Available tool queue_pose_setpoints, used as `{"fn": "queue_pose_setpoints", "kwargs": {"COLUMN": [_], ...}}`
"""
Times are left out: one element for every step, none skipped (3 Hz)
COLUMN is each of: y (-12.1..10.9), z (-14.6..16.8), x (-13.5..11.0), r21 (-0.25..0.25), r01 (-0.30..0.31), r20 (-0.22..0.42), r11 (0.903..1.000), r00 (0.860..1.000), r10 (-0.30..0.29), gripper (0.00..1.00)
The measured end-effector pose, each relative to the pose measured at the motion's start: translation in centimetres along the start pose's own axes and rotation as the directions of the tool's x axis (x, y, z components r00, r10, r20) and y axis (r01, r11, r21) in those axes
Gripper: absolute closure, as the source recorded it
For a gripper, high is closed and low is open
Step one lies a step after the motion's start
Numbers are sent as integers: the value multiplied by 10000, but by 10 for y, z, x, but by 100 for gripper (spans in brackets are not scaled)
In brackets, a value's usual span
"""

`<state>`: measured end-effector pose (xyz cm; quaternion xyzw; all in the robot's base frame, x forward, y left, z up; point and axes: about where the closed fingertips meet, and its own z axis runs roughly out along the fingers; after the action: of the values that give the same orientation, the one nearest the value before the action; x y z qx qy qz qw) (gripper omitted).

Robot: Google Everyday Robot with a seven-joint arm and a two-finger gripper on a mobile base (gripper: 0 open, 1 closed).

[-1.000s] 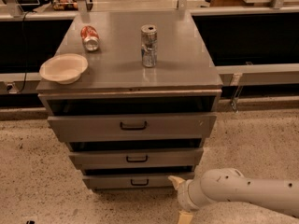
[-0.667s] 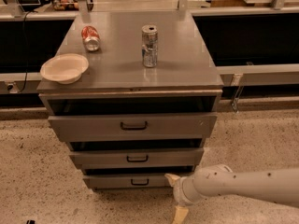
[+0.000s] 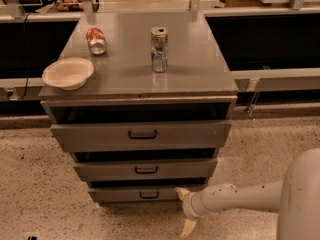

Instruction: Open bottom drawer

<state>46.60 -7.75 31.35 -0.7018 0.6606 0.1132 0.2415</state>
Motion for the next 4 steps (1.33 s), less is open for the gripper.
{"fn": "queue_pose_setpoints", "kwargs": {"y": [-3,-13,-36,-59], "z": [36,62,78,88], "x": [23,39,50,61], "r21": [131,197,548,878], "r01": [-282,-412,-515,-570], "r20": [383,473,560,478], "r11": [9995,9990,9972,9945], "r00": [9989,9981,9973,9975], "r10": [277,402,485,529], "gripper": [0,0,0,0]}}
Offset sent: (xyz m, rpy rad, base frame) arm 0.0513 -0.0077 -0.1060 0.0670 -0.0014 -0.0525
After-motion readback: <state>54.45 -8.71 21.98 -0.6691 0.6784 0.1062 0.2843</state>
